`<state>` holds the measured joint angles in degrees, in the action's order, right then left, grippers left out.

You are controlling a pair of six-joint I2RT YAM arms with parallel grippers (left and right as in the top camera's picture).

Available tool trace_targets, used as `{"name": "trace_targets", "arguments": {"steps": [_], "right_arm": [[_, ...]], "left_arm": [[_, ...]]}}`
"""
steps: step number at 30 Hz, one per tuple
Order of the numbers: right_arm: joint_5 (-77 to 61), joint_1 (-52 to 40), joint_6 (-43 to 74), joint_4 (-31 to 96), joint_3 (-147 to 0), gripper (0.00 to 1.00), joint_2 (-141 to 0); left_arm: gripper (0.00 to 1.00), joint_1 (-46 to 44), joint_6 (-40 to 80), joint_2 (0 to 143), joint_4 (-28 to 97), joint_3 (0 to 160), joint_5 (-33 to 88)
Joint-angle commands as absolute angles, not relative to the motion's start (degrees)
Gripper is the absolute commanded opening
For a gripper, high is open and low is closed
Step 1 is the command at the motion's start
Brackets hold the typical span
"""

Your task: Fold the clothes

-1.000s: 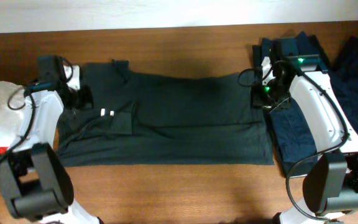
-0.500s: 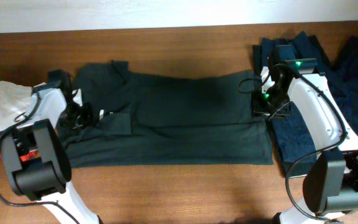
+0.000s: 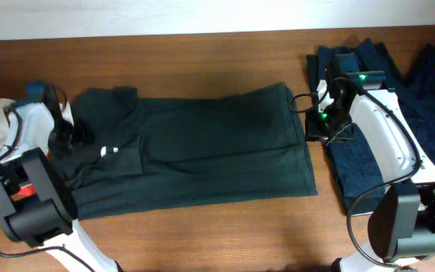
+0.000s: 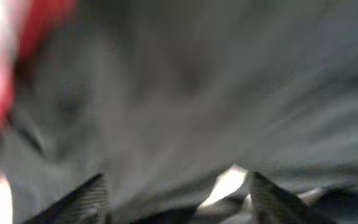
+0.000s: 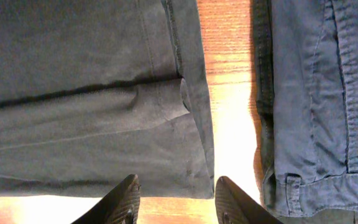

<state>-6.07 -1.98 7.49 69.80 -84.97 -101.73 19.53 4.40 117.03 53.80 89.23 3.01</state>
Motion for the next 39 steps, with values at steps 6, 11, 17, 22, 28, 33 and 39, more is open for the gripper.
{"name": "trace_targets", "arguments": {"steps": [6,11,17,22,28,33,39], "right_arm": [[-5.34,-2.20,7.53,70.22,-84.68,0.43,-101.67],[-5.34,-2.20,7.53,70.41,-84.68,0.43,-101.67],[-5.34,-2.24,7.94,70.74,-84.68,0.43,-101.67],[-5.37,-2.24,7.99,70.74,-84.68,0.43,-101.67],[-5.37,-2.24,8.69,69.45,-84.68,0.42,-101.67],[-5.54,-2.24,9.45,65.17,-84.68,0.38,-101.93],[-7.60,-2.20,7.09,53.15,-84.71,0.49,-107.77]], "left_arm": [[0.75,17.30,0.08,116.92,42.06,100.66,6.66],[0.75,17.30,-0.97,122.65,33.91,100.66,6.44],[0.75,17.30,-0.95,130.04,26.39,100.66,6.48],[0.74,17.30,-0.93,135.52,24.14,100.66,6.52],[0.39,17.26,-0.93,136.42,25.12,100.64,6.48],[0.00,17.28,-0.89,135.98,29.19,100.77,8.25],[0.00,17.41,0.89,131.46,37.63,101.47,12.53]]}}
